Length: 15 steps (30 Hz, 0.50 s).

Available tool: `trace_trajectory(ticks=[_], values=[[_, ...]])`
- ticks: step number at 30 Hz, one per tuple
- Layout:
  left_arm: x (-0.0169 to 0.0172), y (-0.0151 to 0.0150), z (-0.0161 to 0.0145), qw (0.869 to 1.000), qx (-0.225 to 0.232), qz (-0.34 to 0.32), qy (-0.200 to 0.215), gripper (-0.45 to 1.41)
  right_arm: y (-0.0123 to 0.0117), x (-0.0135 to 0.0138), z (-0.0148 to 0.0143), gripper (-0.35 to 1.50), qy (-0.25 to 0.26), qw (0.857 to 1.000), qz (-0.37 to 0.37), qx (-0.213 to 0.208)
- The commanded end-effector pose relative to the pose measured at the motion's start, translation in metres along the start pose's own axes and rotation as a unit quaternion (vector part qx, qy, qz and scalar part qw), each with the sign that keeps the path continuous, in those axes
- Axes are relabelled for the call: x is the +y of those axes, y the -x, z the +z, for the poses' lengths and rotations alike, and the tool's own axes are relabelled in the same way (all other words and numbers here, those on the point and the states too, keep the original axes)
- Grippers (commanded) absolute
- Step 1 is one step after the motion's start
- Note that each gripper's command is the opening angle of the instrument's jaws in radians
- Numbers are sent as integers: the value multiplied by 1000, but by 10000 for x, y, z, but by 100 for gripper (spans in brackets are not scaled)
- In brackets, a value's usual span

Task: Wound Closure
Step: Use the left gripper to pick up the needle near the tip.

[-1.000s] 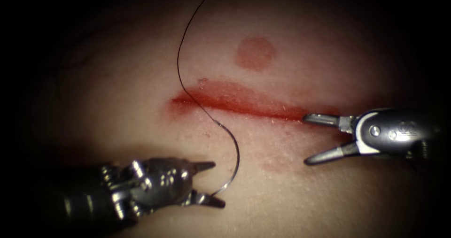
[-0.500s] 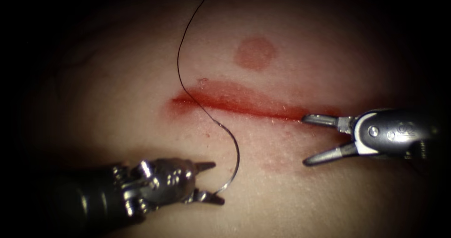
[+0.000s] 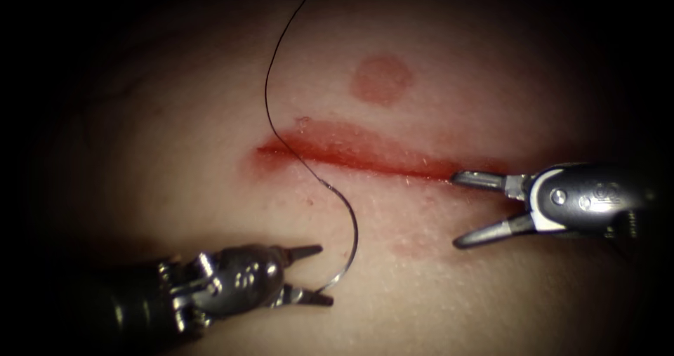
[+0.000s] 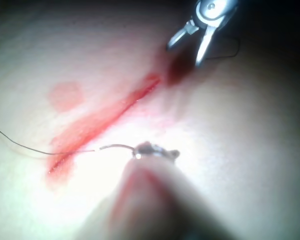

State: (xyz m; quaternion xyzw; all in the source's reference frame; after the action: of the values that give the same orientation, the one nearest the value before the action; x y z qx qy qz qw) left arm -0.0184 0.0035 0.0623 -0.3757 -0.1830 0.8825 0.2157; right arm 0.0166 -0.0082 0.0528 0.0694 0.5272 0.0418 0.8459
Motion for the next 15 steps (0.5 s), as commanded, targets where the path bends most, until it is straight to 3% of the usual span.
trace_trajectory(ticks=[1, 15], values=[[1, 1, 9, 1000, 0, 2, 2, 27, 4, -4, 8, 104, -1, 1000, 1, 1], [2, 24, 42, 1000, 6, 7, 16, 14, 4, -6, 10, 103, -3, 1000, 0, -2]])
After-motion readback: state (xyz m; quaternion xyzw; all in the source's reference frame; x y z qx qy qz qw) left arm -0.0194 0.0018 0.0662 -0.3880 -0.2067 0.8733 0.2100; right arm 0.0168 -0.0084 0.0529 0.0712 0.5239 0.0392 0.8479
